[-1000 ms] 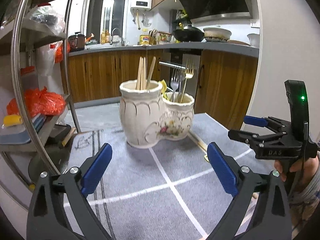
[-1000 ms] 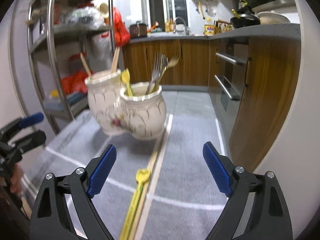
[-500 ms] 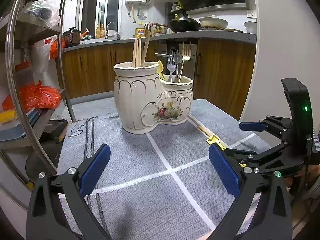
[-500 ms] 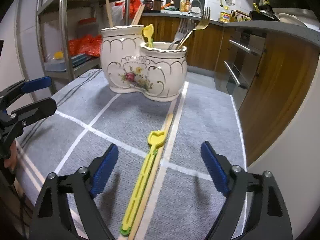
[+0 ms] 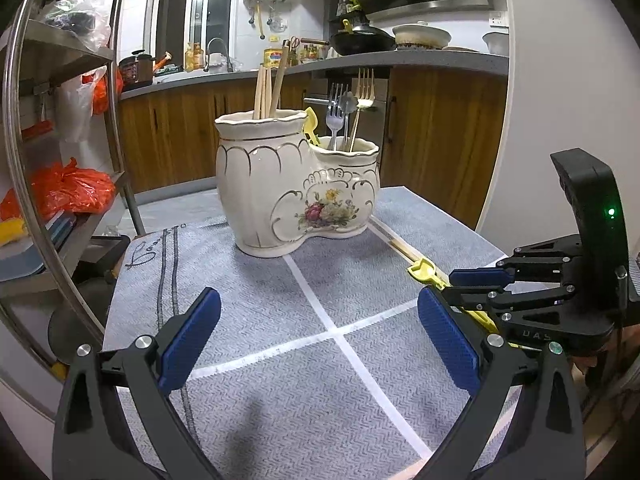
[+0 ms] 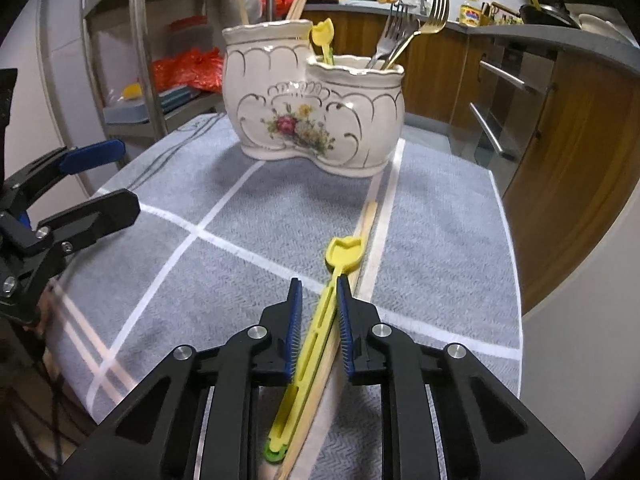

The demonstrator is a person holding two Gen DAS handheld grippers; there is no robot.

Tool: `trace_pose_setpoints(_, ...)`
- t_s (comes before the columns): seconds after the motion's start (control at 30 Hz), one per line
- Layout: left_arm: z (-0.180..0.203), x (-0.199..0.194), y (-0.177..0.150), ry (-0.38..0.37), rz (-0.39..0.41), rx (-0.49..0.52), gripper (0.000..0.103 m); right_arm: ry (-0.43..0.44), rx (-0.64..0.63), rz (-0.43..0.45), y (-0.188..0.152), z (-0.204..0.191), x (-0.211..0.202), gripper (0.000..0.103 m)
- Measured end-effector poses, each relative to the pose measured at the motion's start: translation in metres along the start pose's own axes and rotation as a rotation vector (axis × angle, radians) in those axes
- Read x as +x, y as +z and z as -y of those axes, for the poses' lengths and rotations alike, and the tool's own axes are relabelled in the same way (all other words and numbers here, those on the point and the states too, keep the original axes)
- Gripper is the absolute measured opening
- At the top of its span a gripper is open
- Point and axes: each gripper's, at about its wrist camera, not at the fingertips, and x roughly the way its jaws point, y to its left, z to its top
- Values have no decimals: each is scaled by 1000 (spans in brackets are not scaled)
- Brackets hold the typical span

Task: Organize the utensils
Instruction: 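Close the right tool on a yellow spoon while the left tool grasps a chopstick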

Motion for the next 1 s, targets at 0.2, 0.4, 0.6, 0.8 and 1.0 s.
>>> trace_pose_setpoints(0.2,0,1,0,0,-4,-1,97,29,-9,-26,0,-4,6,18)
trace_pose_setpoints(0.4,1,2,-1,-4,-8,3,97,24,-30,-29,1,-8,6,14)
trace_pose_setpoints(0.6,0,3,-1,-11,-16,-18,97,29,-21,-9,1,-8,4,11)
trace_pose_setpoints(0.8,11,4,4,16,-35,-10,97,72,69,129,12,15,-25,11)
trace_pose_setpoints(1.0,39,13,14,19,-72,10,97,24,124,222,15,42,-45,11)
